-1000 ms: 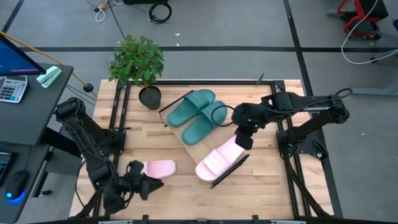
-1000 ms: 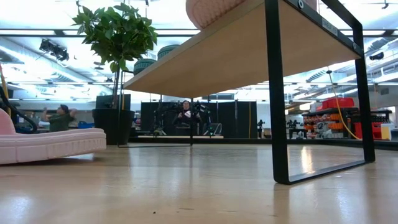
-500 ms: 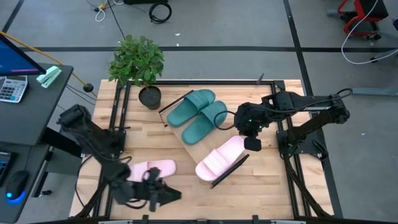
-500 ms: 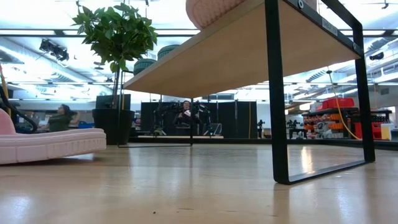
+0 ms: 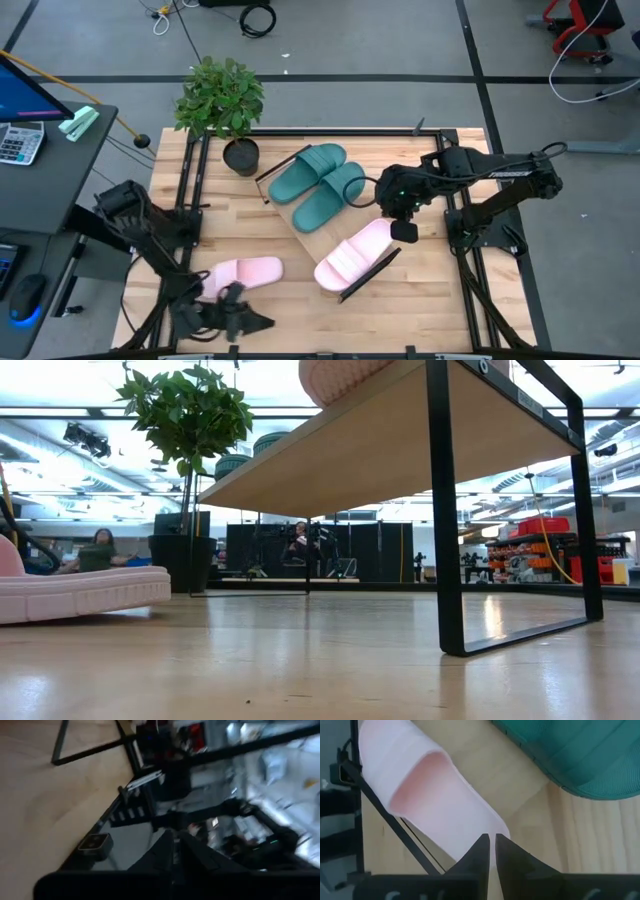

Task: Pick and place slides into the shelf
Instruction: Put the pink slide slipper on the shelf

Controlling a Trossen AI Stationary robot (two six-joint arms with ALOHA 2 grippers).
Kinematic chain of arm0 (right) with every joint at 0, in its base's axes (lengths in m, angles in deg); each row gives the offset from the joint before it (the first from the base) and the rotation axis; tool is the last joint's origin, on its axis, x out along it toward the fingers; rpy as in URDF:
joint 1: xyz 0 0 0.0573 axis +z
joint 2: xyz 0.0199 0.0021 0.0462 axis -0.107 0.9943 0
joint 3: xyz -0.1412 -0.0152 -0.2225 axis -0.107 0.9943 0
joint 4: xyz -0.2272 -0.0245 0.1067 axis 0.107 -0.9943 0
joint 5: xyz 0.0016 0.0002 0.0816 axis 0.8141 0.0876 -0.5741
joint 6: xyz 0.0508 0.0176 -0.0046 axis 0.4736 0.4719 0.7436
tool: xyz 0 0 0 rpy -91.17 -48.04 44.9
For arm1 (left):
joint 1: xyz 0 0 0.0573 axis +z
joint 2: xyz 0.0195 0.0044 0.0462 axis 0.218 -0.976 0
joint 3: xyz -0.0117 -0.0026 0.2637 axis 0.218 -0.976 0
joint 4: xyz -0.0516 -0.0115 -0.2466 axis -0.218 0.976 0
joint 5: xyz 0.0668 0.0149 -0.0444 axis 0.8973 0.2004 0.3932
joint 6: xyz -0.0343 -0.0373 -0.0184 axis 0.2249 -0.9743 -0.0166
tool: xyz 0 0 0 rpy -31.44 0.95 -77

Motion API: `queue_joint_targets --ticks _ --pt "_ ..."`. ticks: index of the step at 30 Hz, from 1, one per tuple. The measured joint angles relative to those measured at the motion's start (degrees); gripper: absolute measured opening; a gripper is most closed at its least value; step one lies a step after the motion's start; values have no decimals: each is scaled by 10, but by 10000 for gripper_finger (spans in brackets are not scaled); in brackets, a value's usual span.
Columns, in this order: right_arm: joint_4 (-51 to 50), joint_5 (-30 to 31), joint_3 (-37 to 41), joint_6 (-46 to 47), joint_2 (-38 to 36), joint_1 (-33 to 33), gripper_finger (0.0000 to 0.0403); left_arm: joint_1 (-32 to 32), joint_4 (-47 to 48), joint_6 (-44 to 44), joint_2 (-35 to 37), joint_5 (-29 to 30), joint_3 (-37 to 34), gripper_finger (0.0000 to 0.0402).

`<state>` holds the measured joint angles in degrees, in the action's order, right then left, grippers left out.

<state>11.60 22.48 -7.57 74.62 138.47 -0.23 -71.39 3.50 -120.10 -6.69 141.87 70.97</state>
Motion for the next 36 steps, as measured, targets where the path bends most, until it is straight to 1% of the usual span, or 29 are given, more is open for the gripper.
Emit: queue_joint_targets --ticks 2,4,12,16,22,25,30,36 --pt "6 0 0 9 0 0 36 -22 -67 5 1 46 -36 28" --pt "18 0 0 21 0 -2 36 -33 -129 26 1 62 -71 20" --pt "61 0 0 78 0 -3 36 -67 -319 30 2 67 -200 8" --pt "62 0 0 108 0 -6 36 -88 -387 46 23 70 -256 8" --pt "73 10 0 148 0 -9 36 -113 -401 68 92 77 -325 8" --pt "80 11 0 167 0 -9 36 -131 -401 69 112 84 -355 7" --pt "92 11 0 193 0 -9 36 -164 -399 34 124 104 -394 7" --pt "98 15 0 218 0 -9 36 -200 -399 -7 124 121 -419 7"
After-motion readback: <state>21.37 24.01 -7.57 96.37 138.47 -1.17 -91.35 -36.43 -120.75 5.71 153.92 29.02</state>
